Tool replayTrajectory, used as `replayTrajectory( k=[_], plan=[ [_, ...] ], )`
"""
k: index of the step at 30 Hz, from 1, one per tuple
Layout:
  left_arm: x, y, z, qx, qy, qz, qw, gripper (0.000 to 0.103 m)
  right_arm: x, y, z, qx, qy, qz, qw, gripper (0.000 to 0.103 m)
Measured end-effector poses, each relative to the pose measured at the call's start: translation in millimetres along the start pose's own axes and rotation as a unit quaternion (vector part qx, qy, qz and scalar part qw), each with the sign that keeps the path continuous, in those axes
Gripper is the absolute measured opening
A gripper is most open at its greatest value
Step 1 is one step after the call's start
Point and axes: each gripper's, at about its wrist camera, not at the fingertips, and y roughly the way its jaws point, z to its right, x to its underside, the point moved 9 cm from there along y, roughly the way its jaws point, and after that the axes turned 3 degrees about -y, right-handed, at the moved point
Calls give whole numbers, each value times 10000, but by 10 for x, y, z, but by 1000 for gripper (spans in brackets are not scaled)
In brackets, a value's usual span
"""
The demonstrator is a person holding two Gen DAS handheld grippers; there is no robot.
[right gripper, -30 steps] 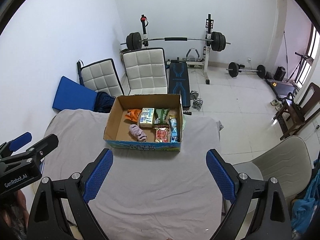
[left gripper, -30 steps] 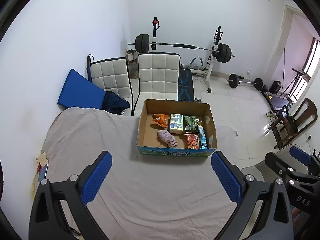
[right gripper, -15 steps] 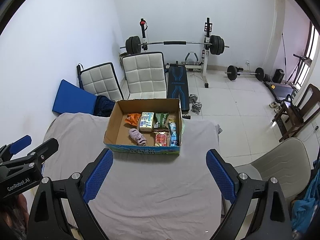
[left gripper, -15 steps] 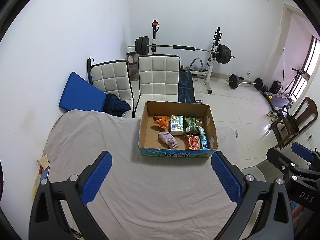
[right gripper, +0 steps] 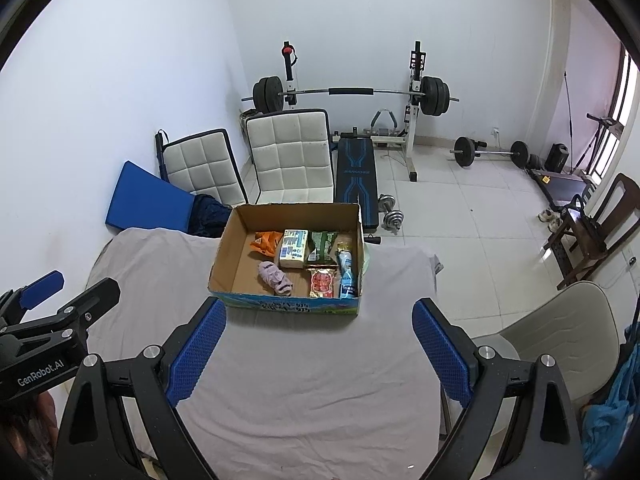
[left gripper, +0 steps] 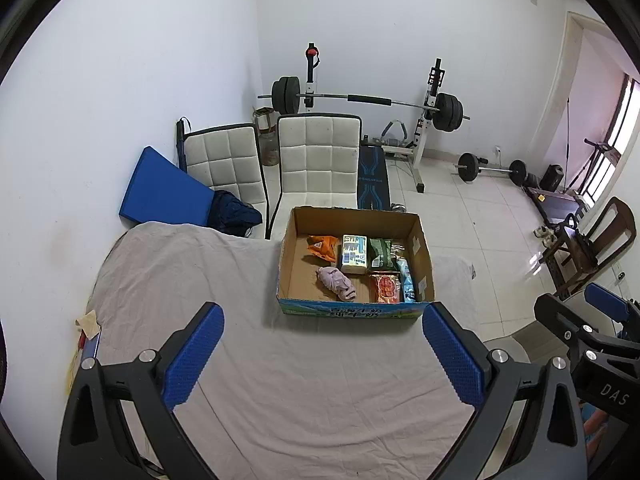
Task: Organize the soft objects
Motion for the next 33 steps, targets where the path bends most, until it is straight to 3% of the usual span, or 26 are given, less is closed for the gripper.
replayTrajectory(
  k=[33],
  plan=[
    [-86,-72,-45,-34,-17,67,10000,102,-77,-101,-13,37,-62,150,9999,96]
  ],
)
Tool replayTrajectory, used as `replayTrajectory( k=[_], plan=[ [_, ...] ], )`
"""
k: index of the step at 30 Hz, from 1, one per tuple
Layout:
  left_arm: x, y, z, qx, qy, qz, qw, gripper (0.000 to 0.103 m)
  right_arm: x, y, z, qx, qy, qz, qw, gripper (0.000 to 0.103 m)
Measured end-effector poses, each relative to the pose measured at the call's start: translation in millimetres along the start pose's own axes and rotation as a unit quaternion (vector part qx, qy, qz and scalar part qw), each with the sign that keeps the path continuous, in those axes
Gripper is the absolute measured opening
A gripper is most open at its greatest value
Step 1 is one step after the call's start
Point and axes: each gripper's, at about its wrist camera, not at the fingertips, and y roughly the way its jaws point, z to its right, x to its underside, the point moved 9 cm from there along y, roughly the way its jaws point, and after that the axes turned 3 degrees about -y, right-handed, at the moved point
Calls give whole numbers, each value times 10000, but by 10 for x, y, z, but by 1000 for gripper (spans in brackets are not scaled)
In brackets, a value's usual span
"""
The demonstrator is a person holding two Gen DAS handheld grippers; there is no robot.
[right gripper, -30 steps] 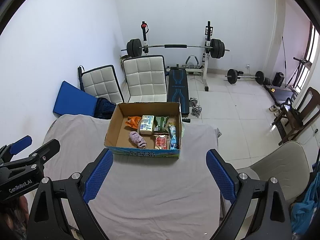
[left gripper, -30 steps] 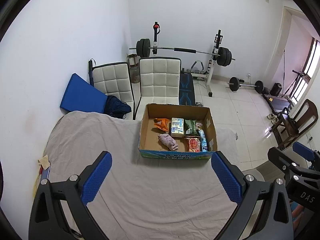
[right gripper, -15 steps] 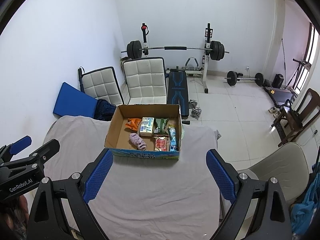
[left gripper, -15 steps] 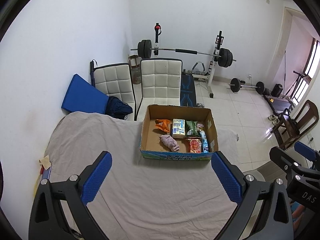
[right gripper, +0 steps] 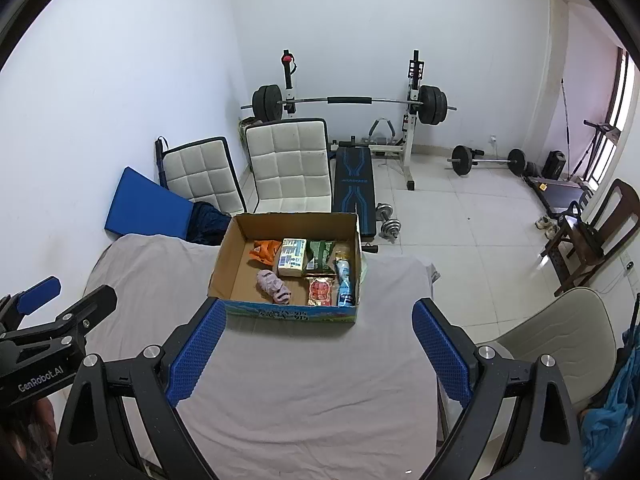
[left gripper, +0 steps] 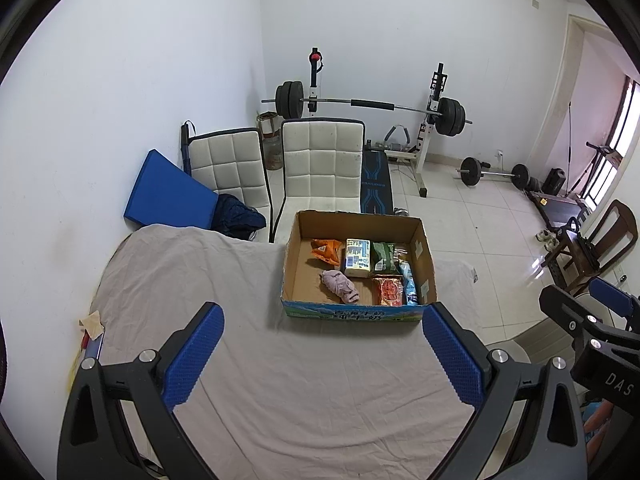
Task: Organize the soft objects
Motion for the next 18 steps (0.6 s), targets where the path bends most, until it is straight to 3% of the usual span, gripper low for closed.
replayTrajectory(
  k=[18],
  plan=[
    [29,-2,-1,6,5,-2,10000,102,11,-32,-7,-3,-6,16,10000,96]
  ],
)
